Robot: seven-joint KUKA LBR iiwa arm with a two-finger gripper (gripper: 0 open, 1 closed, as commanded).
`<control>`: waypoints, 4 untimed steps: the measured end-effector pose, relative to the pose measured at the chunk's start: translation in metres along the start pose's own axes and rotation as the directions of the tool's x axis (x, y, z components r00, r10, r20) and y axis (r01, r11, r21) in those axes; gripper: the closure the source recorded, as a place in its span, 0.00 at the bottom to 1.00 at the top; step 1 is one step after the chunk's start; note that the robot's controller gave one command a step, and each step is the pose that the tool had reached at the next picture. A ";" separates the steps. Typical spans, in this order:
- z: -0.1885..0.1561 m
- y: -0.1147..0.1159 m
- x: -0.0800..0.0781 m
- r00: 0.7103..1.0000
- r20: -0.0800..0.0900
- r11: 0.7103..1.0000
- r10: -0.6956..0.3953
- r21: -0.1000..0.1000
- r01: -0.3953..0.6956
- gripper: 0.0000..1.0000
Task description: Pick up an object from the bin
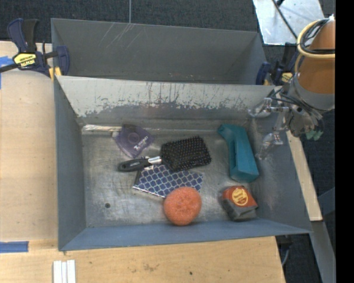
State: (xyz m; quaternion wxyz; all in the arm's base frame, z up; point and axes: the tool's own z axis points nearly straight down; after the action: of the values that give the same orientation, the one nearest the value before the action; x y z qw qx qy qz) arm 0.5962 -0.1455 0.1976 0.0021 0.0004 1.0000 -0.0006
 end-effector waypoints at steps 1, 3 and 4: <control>0.040 0.011 0.012 0.997 0.005 0.997 0.080 0.000 -0.080 0.00; 0.114 0.122 -0.006 0.969 0.004 0.969 0.247 -0.001 -0.247 1.00; 0.116 0.122 -0.005 0.969 0.000 0.969 0.246 0.000 -0.246 0.00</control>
Offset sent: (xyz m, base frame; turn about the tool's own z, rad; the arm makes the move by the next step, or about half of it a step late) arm 0.0001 0.0145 -0.0821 0.1546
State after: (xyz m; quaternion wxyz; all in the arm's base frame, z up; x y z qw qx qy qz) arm 0.6017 -0.0232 0.0819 0.0020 0.1241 0.9923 -0.0002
